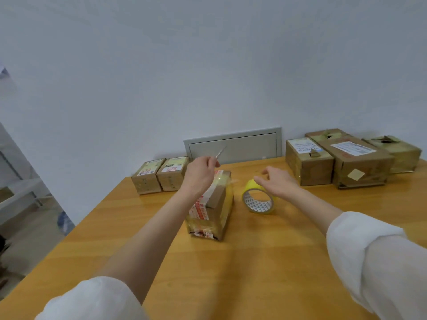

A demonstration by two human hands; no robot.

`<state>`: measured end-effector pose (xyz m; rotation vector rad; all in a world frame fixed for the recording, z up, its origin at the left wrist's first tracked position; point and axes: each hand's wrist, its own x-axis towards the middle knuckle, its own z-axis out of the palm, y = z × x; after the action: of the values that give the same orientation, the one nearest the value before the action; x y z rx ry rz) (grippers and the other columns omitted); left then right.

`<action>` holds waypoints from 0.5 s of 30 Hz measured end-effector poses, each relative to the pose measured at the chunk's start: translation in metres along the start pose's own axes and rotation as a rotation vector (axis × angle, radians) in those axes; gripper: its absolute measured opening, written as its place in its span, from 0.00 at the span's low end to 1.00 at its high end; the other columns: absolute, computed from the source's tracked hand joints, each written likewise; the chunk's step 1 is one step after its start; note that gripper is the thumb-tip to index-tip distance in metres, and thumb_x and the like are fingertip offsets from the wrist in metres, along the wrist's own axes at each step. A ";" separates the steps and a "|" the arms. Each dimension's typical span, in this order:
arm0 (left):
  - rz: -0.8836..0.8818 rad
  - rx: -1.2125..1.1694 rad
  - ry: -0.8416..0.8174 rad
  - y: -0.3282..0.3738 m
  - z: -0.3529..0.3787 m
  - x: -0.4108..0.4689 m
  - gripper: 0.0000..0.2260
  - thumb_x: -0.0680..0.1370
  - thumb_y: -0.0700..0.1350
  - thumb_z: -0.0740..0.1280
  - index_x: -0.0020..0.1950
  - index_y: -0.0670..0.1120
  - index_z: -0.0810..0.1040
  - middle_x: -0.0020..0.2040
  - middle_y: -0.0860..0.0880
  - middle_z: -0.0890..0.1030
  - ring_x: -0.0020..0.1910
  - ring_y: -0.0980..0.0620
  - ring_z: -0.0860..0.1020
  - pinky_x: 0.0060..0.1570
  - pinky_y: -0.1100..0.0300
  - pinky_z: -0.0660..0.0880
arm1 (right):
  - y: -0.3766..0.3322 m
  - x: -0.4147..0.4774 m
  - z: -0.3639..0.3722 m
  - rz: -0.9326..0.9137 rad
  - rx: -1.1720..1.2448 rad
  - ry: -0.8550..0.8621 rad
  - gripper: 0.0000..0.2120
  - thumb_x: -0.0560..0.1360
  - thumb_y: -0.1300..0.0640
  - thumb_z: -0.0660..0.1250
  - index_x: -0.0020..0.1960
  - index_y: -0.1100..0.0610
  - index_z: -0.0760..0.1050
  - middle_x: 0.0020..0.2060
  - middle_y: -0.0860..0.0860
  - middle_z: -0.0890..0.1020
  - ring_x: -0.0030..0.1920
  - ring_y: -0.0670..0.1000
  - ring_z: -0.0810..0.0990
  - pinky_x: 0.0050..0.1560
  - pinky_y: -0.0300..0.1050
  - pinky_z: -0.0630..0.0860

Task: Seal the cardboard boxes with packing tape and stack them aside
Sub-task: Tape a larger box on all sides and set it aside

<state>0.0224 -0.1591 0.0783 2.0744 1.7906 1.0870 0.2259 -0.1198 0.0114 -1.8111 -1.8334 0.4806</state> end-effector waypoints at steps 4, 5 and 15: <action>-0.002 0.154 -0.009 0.000 0.018 0.000 0.08 0.82 0.48 0.59 0.50 0.44 0.73 0.42 0.49 0.77 0.38 0.52 0.75 0.36 0.60 0.72 | 0.003 0.006 0.006 -0.042 0.035 -0.034 0.25 0.76 0.38 0.61 0.66 0.53 0.72 0.62 0.53 0.77 0.60 0.55 0.76 0.56 0.49 0.74; -0.009 0.192 -0.054 0.000 0.022 -0.001 0.08 0.82 0.48 0.59 0.51 0.44 0.72 0.44 0.47 0.78 0.40 0.51 0.76 0.39 0.57 0.75 | -0.001 0.007 0.007 -0.058 0.016 -0.031 0.26 0.75 0.36 0.61 0.66 0.52 0.72 0.62 0.52 0.77 0.60 0.54 0.76 0.55 0.49 0.74; -0.090 0.368 -0.337 -0.015 0.027 0.010 0.16 0.83 0.48 0.55 0.62 0.38 0.72 0.54 0.43 0.77 0.48 0.47 0.75 0.46 0.56 0.74 | -0.013 0.016 0.021 0.037 0.185 -0.247 0.18 0.74 0.51 0.69 0.58 0.62 0.79 0.56 0.56 0.81 0.53 0.55 0.79 0.53 0.48 0.75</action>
<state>0.0278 -0.1382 0.0546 2.1783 1.9916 0.3705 0.2031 -0.1024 0.0041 -1.7246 -1.8467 0.8918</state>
